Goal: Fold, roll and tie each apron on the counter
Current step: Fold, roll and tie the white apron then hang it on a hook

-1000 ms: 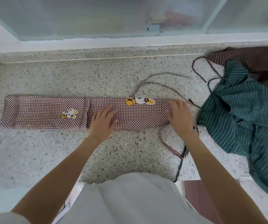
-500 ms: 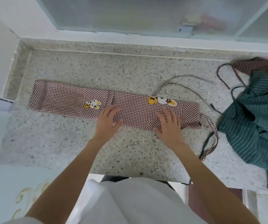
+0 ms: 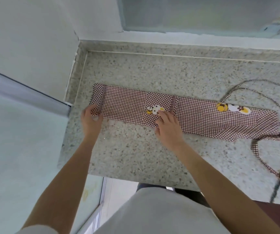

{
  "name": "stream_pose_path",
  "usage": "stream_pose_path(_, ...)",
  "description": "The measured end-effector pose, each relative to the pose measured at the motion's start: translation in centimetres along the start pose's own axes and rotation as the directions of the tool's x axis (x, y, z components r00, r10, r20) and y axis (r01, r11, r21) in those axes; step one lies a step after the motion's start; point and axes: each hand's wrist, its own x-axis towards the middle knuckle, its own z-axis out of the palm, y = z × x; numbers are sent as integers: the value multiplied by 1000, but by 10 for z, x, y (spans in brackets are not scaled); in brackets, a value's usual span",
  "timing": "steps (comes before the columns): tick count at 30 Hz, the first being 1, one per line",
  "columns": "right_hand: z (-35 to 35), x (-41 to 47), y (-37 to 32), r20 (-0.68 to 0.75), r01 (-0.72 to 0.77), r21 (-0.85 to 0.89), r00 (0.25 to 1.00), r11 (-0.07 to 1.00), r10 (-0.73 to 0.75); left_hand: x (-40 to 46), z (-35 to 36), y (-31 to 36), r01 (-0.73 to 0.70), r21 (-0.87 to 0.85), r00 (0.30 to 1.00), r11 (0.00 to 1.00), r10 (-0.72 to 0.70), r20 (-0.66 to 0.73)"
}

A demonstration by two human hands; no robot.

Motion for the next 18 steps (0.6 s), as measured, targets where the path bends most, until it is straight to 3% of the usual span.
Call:
stream_pose_path(5,13,-28,11,15,-11,-45,1000,999,12,23,-9,-14,28,137,996,990,-39,75)
stream_pose_path(9,29,-40,14,93,2,-35,996,999,2,34,-17,-14,48,171,991,984,-68,115)
stream_pose_path(13,34,-44,13,71,-48,18,996,999,47,38,-24,-8,77,144,982,987,-100,161)
stream_pose_path(16,30,-44,14,35,-48,-84,998,995,51,42,-28,-3,150,175,971,973,-178,158)
stream_pose_path(18,30,-49,17,1,-38,-127,999,991,38,42,-31,4,254,95,958,962,-264,114)
